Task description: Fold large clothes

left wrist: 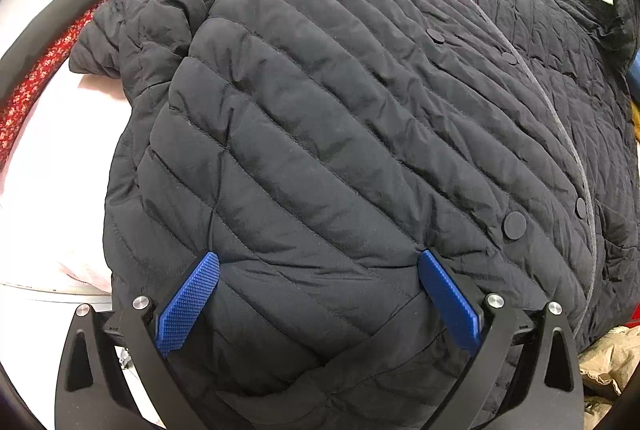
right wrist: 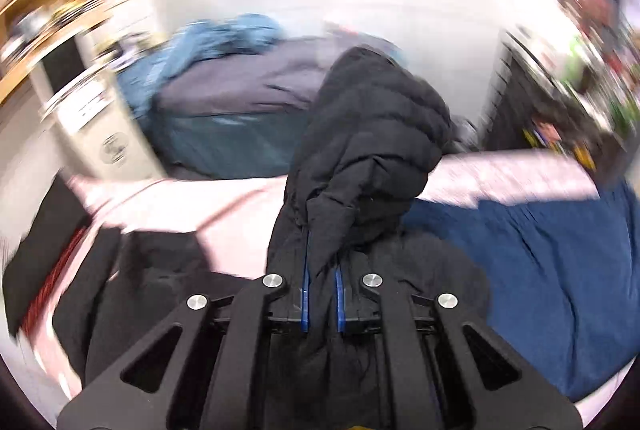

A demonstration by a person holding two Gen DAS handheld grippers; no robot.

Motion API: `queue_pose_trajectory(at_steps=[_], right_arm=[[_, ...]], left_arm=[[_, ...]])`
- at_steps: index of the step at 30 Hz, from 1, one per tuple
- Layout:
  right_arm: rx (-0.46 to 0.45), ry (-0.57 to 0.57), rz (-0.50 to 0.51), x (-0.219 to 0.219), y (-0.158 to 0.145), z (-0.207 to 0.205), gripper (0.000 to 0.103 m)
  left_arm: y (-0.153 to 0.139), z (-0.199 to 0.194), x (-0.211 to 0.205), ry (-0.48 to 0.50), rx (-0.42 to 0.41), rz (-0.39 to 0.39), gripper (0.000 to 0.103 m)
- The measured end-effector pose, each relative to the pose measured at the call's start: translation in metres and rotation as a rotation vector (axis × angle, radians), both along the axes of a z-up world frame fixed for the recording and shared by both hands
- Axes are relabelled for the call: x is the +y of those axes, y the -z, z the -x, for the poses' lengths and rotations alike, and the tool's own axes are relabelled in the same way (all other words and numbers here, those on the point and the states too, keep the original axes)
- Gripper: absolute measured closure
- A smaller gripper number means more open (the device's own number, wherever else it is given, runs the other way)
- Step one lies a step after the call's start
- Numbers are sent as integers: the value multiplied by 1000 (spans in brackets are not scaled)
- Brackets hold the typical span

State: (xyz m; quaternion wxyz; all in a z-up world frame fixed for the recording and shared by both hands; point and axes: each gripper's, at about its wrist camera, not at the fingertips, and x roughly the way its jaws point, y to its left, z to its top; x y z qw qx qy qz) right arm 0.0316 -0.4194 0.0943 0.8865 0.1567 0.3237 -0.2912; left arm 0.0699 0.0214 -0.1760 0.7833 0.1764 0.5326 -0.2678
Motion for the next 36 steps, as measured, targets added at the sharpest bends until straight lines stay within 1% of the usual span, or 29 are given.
queue_pose_trajectory(at_steps=[2, 4, 6, 8, 11, 13, 15, 16, 17, 18, 19, 20, 21, 23, 25, 26, 27, 28, 29, 30, 33, 34, 35, 36], right_arm=[[2, -125, 73, 48, -5, -25, 94], [9, -235, 114, 88, 0, -43, 94], [41, -353, 170, 139, 14, -64, 94], [73, -425, 205, 178, 31, -75, 94], [148, -529, 231, 226, 73, -87, 94], [209, -586, 269, 254, 107, -89, 93], [266, -631, 294, 270, 138, -88, 93], [295, -643, 290, 276, 154, -86, 92], [311, -645, 287, 282, 164, -84, 86], [328, -644, 289, 283, 174, -83, 67], [352, -654, 284, 283, 184, -83, 51], [358, -666, 276, 285, 189, -81, 24], [345, -681, 269, 286, 191, -75, 18], [344, -686, 297, 293, 193, -66, 18], [337, -693, 300, 293, 187, -54, 18], [304, -702, 279, 291, 179, -44, 18], [277, -709, 259, 288, 172, -35, 18], [225, -713, 226, 284, 162, -25, 18], [194, -700, 215, 278, 156, -17, 18], [173, -680, 209, 274, 152, -10, 18], [116, -571, 150, 237, 134, 4, 18], [102, -527, 105, 220, 130, 7, 18], [96, -496, 68, 208, 128, 9, 18], [89, -464, 27, 196, 127, 12, 18]], left_arm=[[-1, 1, 0, -3, -3, -1, 5], [-3, 2, 0, -6, -6, -4, 5], [-4, 3, 0, -9, -10, -6, 5], [-7, 6, 1, -15, -13, -5, 6], [-10, 10, 5, -26, -10, 3, 6], [-14, 12, 9, -31, -7, 12, 6], [-15, 15, 11, -33, -6, 15, 6], [-15, 16, 11, -32, -6, 16, 6], [-16, 17, 12, -31, -6, 17, 6], [-17, 18, 13, -32, -7, 17, 6], [-16, 19, 12, -32, -6, 15, 6], [-16, 20, 12, -35, -4, 12, 6], [-15, 18, 11, -35, -3, 10, 6], [-15, 12, 12, -33, -2, 8, 6], [-20, 10, 12, -35, -2, 18, 6], [-26, 9, 12, -38, -2, 41, 6], [-35, 9, 14, -42, -10, 83, 6], [-46, 7, 16, -46, -27, 122, 6], [-56, 5, 18, -48, -52, 154, 6], [-72, 1, 19, -53, -108, 186, 6], [-102, -20, 14, -74, -232, 215, 7], [-110, -33, 10, -82, -248, 233, 7], [-115, -45, 6, -84, -244, 257, 8], [-120, -63, 0, -87, -224, 300, 8]])
